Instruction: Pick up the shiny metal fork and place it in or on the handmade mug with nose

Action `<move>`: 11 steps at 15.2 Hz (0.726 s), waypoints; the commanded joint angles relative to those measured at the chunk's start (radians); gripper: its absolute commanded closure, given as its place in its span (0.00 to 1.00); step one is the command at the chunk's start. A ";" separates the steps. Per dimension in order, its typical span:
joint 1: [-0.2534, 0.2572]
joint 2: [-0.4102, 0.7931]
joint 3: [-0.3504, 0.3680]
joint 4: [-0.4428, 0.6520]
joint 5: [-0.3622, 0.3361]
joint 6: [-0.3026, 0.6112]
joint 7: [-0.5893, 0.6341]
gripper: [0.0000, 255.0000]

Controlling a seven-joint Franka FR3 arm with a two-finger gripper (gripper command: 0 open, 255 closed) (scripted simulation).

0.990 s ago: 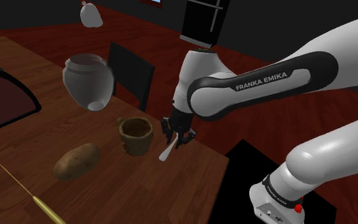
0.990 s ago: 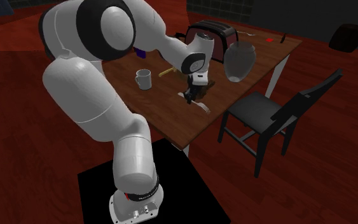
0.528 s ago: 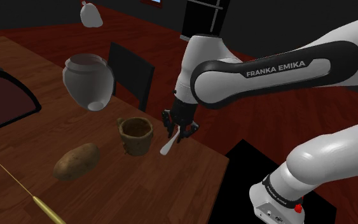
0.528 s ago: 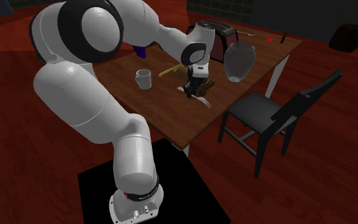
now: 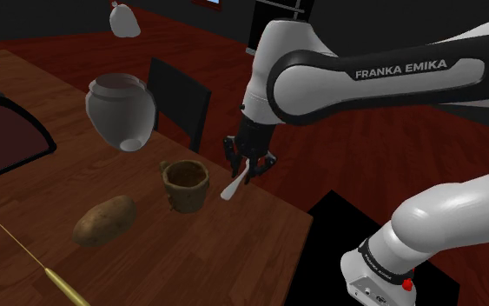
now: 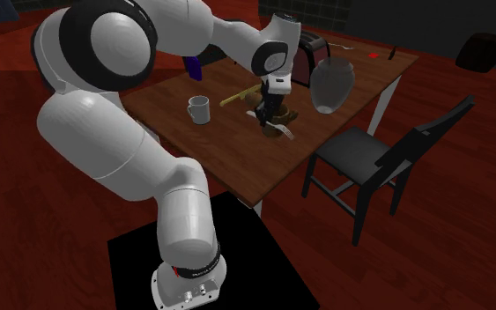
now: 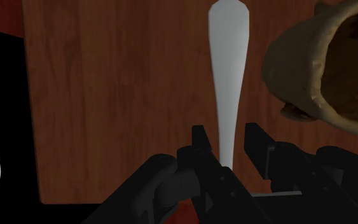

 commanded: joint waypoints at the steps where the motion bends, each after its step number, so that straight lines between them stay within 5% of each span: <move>1: 0.002 -0.012 -0.009 0.019 -0.002 -0.031 0.004 1.00; 11: 0.002 -0.049 -0.056 0.123 -0.021 -0.171 0.020 1.00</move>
